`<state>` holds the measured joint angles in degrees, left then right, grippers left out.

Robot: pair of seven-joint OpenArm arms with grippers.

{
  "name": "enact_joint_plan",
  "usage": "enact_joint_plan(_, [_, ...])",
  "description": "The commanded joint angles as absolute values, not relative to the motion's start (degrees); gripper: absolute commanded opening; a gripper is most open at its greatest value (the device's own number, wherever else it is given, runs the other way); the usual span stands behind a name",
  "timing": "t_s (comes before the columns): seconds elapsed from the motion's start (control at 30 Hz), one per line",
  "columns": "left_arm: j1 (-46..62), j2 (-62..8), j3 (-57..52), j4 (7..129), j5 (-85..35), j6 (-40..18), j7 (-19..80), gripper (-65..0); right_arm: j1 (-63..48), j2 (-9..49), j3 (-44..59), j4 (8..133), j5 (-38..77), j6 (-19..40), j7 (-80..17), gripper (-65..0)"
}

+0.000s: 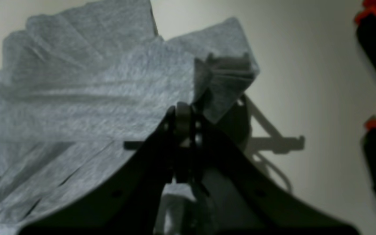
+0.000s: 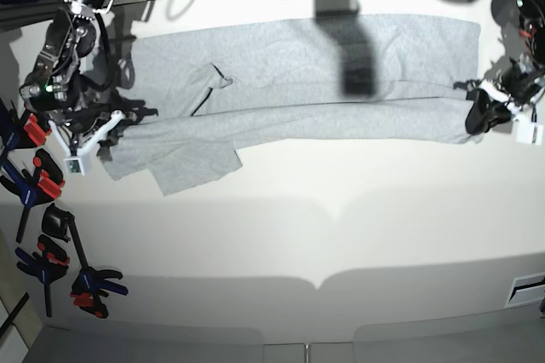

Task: Fold the T-shirt properly
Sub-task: 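Fold the shirt lengthwise, bringing both grippers' edges together, then release the right gripper and lift it off the folded shirt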

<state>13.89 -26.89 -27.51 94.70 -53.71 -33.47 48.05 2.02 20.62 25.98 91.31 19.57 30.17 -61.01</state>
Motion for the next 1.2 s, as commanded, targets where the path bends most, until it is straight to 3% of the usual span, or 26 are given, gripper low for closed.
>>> enact_joint_plan(0.0, [14.0, -27.3, -28.1, 96.3, -54.5, -33.9, 46.7, -65.0, 2.8, 21.4, 26.2, 92.4, 19.7, 30.1, -59.9, -65.0])
enact_joint_plan(0.07, [14.7, -26.5, -28.0, 96.6, -54.5, -33.9, 46.7, -65.0, 2.7, 21.1, 26.2, 92.4, 19.7, 30.1, -60.2, -65.0])
enact_joint_plan(0.1, [15.0, -26.2, -28.0, 96.6, -54.5, -33.9, 46.7, -65.0, 2.7, 20.8, 26.2, 92.4, 19.7, 30.1, -60.2, -60.9])
enact_joint_plan(0.2, [15.4, -26.2, -28.0, 96.6, -54.5, -33.9, 46.7, -65.0, 2.7, 20.5, 26.2, 92.4, 20.2, 30.0, -59.1, -38.1])
enact_joint_plan(0.27, [15.4, -26.2, -28.0, 96.6, -54.5, -33.9, 46.7, -65.0, 2.9, 20.5, 26.2, 92.4, 21.6, 30.0, -58.9, -32.5])
enact_joint_plan(0.5, [15.4, -26.2, -28.0, 96.6, -54.5, -33.9, 46.7, -65.0, 6.1, 20.3, 26.2, 92.4, 24.9, 30.0, -46.0, -32.5])
enact_joint_plan(0.67, [15.4, -26.2, -28.0, 96.6, -54.6, -33.9, 46.7, -65.0, 11.7, 17.0, 26.2, 90.1, 18.0, 29.9, -42.9, -32.7])
enact_joint_plan(0.93, [15.4, -26.2, -28.0, 96.6, -54.6, -33.9, 46.7, -65.0, 24.9, 16.6, 25.1, 62.8, 11.8, 29.8, -40.7, -32.7])
enact_joint_plan(1.17, [15.4, -26.2, -28.0, 96.6, -55.5, -33.9, 46.7, -65.0, 30.8, 17.0, 15.0, 44.3, 7.2, 29.8, -36.2, -32.7])
